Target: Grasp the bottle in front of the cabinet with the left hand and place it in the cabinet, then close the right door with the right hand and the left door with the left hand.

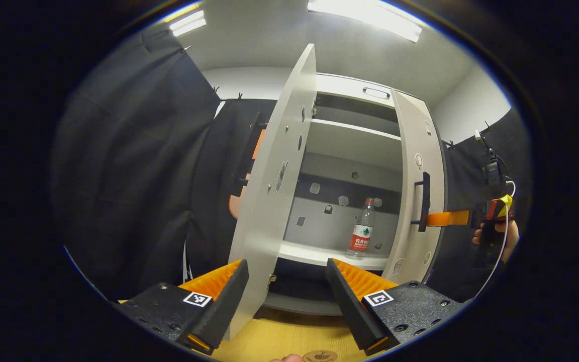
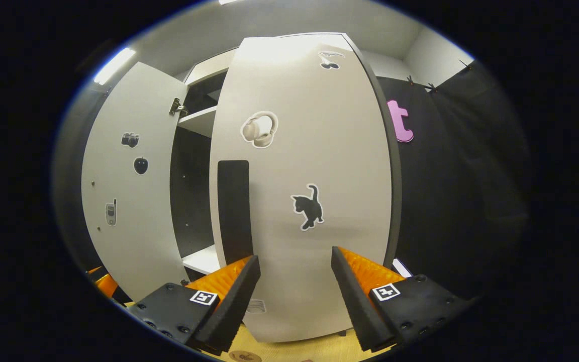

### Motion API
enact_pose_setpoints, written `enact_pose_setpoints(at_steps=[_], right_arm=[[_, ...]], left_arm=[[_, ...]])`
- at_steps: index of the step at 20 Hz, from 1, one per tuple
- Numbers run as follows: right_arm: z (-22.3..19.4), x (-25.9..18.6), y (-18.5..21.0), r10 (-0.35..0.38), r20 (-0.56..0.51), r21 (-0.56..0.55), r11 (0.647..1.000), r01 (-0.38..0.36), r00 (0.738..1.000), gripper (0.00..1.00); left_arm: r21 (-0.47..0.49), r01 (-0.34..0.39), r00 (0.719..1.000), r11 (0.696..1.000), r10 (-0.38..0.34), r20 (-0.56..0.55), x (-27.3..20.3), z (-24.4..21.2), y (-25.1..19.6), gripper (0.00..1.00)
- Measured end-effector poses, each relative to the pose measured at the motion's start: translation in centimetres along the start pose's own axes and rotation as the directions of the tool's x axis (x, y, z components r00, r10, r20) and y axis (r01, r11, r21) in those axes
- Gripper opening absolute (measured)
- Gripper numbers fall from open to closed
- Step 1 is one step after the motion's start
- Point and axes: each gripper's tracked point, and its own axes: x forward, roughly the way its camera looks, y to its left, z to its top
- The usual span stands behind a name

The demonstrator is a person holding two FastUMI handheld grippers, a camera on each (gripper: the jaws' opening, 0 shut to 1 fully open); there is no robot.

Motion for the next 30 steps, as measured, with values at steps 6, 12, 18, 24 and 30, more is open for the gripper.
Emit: enact_pose_setpoints(at_steps=[6,12,18,24,30], right_arm=[[0.1,2.1,0.8,-0.025,0.028,-0.036,0.999,0.026,0.999,0.95],[-0.2,1.6,0.5,-0.022,0.026,-0.011,1.000,0.023,0.999,0.95],[-2.6,-3.8,-0.2,0.009,-0.014,0.026,1.000,-0.008,1.000,0.95],[-4.4,-8.0,-2.6,-0.022,-0.013,0.083,0.996,0.023,1.000,0.96],[-6.6,-10.2,-6.8,-0.142,-0.039,0.062,0.988,0.145,0.989,0.96]], left_arm=[[0.016,-0.071,0.997,0.997,0.070,0.028,-2.5,1.6,1.4,0.95],[0.053,-0.231,0.972,0.972,0.229,0.046,-4.3,3.4,6.4,0.92],[0.090,-0.369,0.928,0.925,0.362,0.088,-1.4,6.9,12.4,0.95],[0.070,-0.349,0.935,0.935,0.342,0.096,5.0,8.3,14.6,0.95],[0.114,-0.347,0.936,0.931,0.337,0.101,6.4,8.3,14.6,0.94]])
